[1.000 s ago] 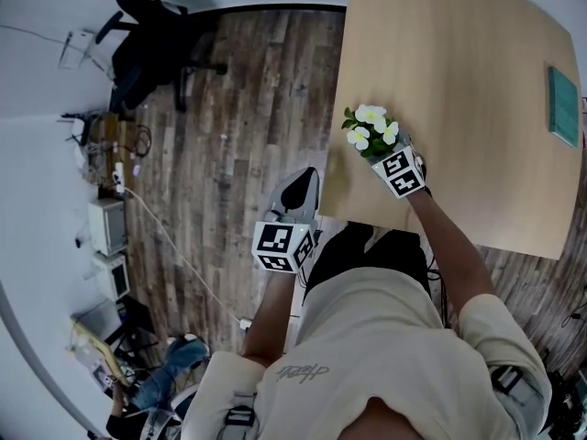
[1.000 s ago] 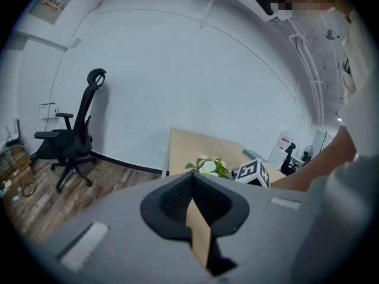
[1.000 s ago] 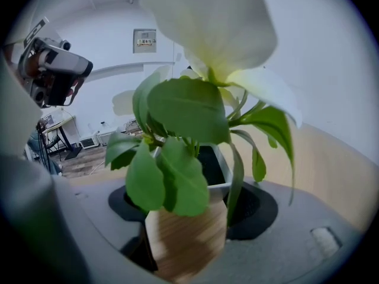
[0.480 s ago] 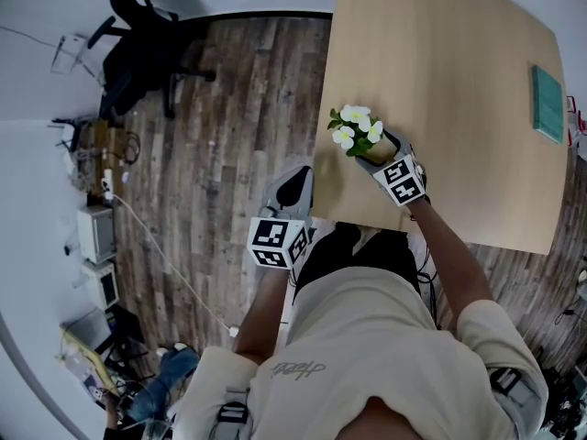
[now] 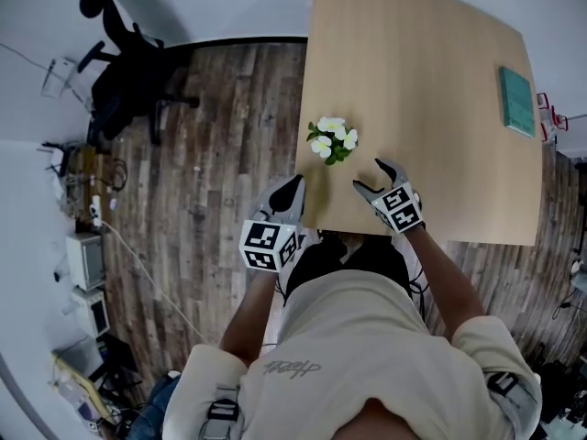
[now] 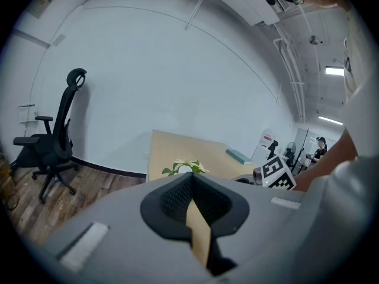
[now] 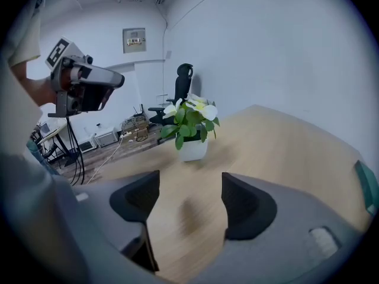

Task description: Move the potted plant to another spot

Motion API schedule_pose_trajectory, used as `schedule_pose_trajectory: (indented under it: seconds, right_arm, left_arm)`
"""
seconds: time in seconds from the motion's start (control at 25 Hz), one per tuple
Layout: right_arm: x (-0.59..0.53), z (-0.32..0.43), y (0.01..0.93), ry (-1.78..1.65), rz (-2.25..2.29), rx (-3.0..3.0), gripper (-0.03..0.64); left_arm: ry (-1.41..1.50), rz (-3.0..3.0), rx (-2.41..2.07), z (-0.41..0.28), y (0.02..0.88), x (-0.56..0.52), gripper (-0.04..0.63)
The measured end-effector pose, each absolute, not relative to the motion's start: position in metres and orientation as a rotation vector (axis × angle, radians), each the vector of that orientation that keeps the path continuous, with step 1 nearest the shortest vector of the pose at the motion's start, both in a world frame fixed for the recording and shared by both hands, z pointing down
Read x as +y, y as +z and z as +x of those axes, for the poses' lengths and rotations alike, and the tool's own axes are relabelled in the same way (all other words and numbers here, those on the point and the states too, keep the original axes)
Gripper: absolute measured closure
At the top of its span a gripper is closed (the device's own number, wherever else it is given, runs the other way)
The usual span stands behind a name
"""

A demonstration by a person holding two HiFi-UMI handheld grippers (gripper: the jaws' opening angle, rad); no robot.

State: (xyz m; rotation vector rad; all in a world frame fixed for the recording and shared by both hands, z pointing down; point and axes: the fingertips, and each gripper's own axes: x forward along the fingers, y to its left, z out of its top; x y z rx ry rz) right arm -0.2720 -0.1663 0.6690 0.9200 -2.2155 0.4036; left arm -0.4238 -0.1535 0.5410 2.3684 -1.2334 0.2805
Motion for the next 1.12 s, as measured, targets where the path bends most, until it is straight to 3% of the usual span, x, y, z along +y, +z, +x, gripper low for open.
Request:
schedule_pose_trajectory:
  seconds: [0.24,0.4,0.6,1.12]
  right_arm:
    - [-0.139,-0.251,0.639,0.406,0.933,-2.254,0.356]
    - [-0.126,-0.232,0.614,0.389,0.956,-2.28,0.51]
    - [-0.125,-0.201,0.592,0.389,1.062,-2.299,0.608]
    - [-0.121,-0.126,0.509,0.314,1.351,-2.414,0.614]
  left_arm:
    - [0.299,2.383,-1.219,-0.408,0.537,-0.149,0.578]
    - [0.271,2.376,-1.252,-0.393,0.525,-0.151,0.578]
    - [0.256,2.417,-1.252,-0.367,0.502,-0.147,0.578]
    - [0.195,2.498,-1.315,-0.341,0.451,-0.161,0.578]
